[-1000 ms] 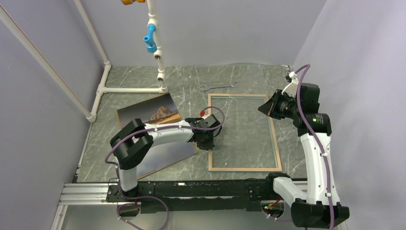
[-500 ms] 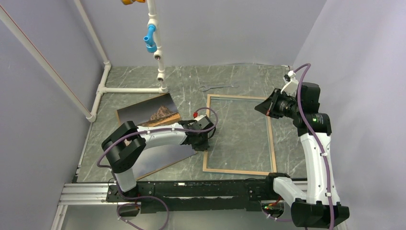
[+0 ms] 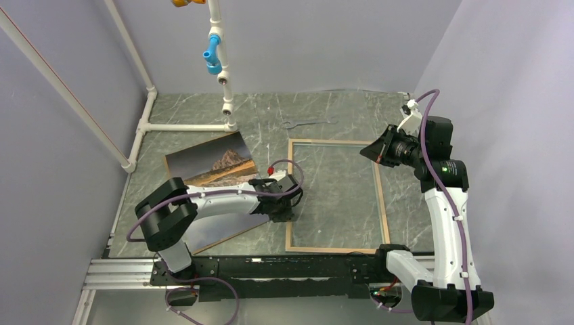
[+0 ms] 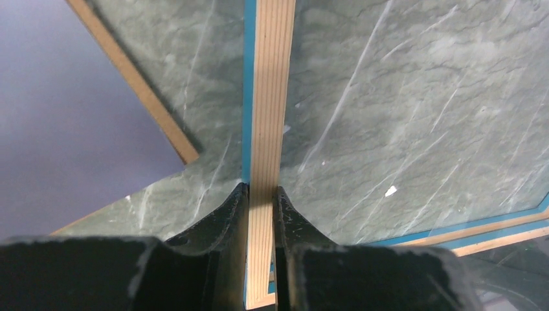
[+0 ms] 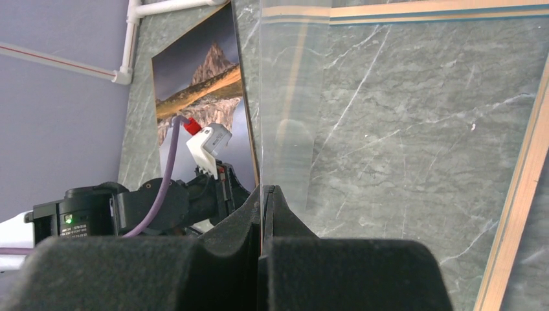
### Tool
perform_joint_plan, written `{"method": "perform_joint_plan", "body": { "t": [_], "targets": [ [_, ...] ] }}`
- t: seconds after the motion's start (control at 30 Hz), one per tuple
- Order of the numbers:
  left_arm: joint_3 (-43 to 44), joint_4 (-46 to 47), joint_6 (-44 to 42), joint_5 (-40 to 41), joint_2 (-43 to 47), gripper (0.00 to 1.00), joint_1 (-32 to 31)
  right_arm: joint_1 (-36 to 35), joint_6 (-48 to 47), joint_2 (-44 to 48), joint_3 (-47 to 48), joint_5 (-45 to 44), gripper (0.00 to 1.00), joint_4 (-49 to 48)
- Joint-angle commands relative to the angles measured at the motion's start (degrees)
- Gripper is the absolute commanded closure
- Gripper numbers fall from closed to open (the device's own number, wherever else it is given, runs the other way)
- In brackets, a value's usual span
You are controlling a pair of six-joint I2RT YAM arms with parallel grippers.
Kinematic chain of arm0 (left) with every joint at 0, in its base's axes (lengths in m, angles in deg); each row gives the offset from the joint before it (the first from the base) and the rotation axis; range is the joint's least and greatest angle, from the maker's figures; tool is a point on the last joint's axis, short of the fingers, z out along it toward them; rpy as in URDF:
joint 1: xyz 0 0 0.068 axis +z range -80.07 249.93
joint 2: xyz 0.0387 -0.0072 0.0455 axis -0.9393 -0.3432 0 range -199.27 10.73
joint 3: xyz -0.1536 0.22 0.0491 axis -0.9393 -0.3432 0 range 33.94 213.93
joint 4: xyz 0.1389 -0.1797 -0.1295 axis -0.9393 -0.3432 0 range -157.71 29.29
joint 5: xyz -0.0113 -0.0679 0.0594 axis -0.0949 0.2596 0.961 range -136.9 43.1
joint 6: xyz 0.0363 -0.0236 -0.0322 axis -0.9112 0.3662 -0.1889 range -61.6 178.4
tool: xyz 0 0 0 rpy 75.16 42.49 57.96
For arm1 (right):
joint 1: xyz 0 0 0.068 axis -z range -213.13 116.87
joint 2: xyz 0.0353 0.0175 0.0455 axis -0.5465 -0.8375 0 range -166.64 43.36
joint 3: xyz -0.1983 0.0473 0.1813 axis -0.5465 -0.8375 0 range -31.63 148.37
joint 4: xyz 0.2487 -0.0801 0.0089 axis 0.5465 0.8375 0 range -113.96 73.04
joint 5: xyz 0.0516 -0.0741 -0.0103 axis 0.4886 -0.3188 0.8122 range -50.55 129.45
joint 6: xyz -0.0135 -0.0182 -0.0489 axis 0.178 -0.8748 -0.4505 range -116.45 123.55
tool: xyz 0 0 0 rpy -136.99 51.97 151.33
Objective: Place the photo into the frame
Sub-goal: Move the photo frame to the center of the board.
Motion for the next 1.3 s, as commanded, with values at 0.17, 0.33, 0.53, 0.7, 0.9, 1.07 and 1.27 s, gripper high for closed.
{"method": "perform_joint_plan", "body": {
  "t": [0.17, 0.33, 0.53, 0.7, 0.9, 1.07, 1.27],
  "targets": [
    [-0.9, -4.3, -1.7, 2.2, 4.9, 0.59, -0.6, 0.2, 1.3, 1.0, 0.6, 2.2, 1.00, -4.3],
    [-0.9, -2.8, -4.9, 1.5, 8.5, 0.25, 0.1, 0.2, 2.0, 1.7, 0.4, 2.7, 1.00, -4.9],
    [-7.1, 5.0, -6.8, -3.7, 15.4, 0.19, 4.0, 0.2, 4.4, 3.6, -2.8, 5.1, 1.00, -9.0],
    [-13.2, 11.2, -7.8, -8.2, 20.2, 0.20, 8.9, 0.2, 8.0, 4.1, -6.2, 7.3, 1.00, -12.4],
    [-13.8, 12.3, -10.4, -11.2, 20.7, 0.27, 13.6, 0.3, 12.3, 4.1, -10.2, 8.2, 1.00, -15.7],
    [-6.0, 6.9, -14.1, -8.6, 14.8, 0.29, 14.1, 0.3, 12.3, 4.1, -10.0, 4.5, 1.00, -13.7],
    [3.7, 1.5, -16.7, -7.6, 3.5, 0.32, 14.1, 0.4, 10.3, 4.4, -8.3, -0.3, 1.00, -10.2]
  ]
}}
